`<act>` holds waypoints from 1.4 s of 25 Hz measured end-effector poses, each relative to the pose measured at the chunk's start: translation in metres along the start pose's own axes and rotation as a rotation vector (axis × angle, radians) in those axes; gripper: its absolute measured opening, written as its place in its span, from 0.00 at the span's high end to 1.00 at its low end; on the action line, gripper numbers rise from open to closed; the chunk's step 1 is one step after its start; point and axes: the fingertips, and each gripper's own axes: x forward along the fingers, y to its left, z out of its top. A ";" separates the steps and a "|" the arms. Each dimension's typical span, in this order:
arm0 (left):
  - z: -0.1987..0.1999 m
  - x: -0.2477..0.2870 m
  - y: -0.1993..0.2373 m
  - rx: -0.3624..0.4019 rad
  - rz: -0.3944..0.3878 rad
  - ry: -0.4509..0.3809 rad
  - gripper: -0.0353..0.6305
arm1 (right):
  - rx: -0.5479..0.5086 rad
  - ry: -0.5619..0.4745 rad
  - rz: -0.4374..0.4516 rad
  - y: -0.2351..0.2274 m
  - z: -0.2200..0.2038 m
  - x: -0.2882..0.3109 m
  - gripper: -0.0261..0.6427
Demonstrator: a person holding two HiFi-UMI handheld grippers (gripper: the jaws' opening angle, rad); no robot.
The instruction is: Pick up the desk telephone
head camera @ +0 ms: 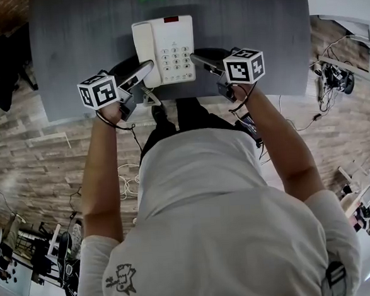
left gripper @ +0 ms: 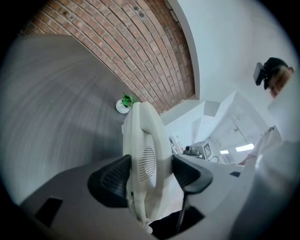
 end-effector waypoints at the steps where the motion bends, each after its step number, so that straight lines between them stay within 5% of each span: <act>1: 0.001 -0.005 -0.004 0.009 -0.001 0.000 0.49 | -0.005 -0.007 -0.002 0.006 0.001 -0.001 0.85; 35: 0.025 -0.127 -0.116 0.214 -0.074 -0.102 0.50 | -0.130 -0.220 -0.047 0.167 0.020 -0.046 0.85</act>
